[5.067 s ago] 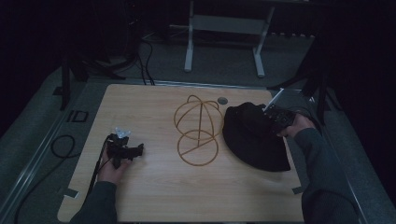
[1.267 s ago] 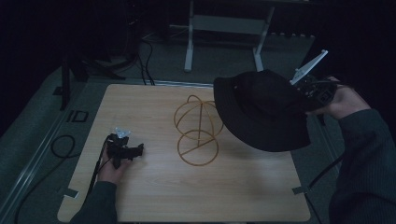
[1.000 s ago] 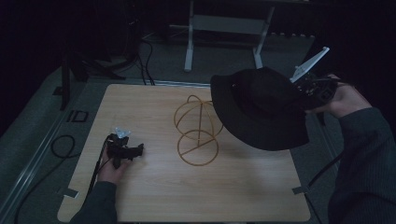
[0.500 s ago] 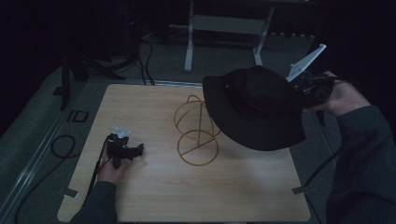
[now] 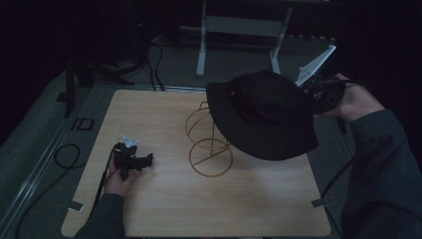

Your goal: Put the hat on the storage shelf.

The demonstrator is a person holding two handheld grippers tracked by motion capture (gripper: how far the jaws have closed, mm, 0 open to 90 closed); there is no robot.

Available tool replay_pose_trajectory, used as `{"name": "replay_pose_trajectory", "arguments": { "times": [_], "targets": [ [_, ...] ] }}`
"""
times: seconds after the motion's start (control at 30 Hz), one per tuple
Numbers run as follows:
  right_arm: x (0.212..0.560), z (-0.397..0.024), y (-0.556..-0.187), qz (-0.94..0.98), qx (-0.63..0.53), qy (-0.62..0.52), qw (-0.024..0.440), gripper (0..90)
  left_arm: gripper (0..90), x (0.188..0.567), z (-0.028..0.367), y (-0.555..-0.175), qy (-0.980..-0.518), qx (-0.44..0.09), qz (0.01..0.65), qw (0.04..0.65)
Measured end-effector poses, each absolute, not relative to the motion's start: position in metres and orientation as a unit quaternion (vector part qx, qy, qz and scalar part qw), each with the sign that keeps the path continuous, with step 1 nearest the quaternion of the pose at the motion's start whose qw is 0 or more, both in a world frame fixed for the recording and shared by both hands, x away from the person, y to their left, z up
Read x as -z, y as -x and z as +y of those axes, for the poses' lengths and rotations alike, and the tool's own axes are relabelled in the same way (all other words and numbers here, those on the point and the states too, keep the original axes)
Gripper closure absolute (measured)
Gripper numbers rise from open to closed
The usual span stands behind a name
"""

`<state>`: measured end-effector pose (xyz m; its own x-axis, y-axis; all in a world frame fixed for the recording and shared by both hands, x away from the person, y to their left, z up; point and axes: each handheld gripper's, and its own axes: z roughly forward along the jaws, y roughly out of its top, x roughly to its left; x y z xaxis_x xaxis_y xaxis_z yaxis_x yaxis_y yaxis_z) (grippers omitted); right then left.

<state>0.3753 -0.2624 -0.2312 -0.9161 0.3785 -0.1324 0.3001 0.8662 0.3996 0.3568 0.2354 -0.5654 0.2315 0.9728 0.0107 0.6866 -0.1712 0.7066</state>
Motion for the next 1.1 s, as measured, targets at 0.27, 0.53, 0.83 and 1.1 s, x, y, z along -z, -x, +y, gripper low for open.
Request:
{"name": "replay_pose_trajectory", "arguments": {
  "times": [0.27,0.53,0.83,1.1],
  "targets": [
    [0.231,-0.251,-0.379,0.962,-0.191,-0.166,0.101,85.7,13.3,0.565,0.235,-0.357,-0.726,-0.241,0.571,0.297],
    [0.235,-0.240,-0.384,0.966,-0.181,-0.159,0.094,85.7,13.2,0.565,0.235,-0.357,-0.726,-0.241,0.571,0.297],
    [0.236,-0.231,-0.388,0.967,-0.182,-0.154,0.088,85.6,13.2,0.566,0.235,-0.357,-0.726,-0.241,0.571,0.297],
    [0.240,-0.219,-0.396,0.969,-0.183,-0.148,0.080,85.6,13.2,0.565,0.236,-0.357,-0.727,-0.240,0.571,0.297]
  ]
}}
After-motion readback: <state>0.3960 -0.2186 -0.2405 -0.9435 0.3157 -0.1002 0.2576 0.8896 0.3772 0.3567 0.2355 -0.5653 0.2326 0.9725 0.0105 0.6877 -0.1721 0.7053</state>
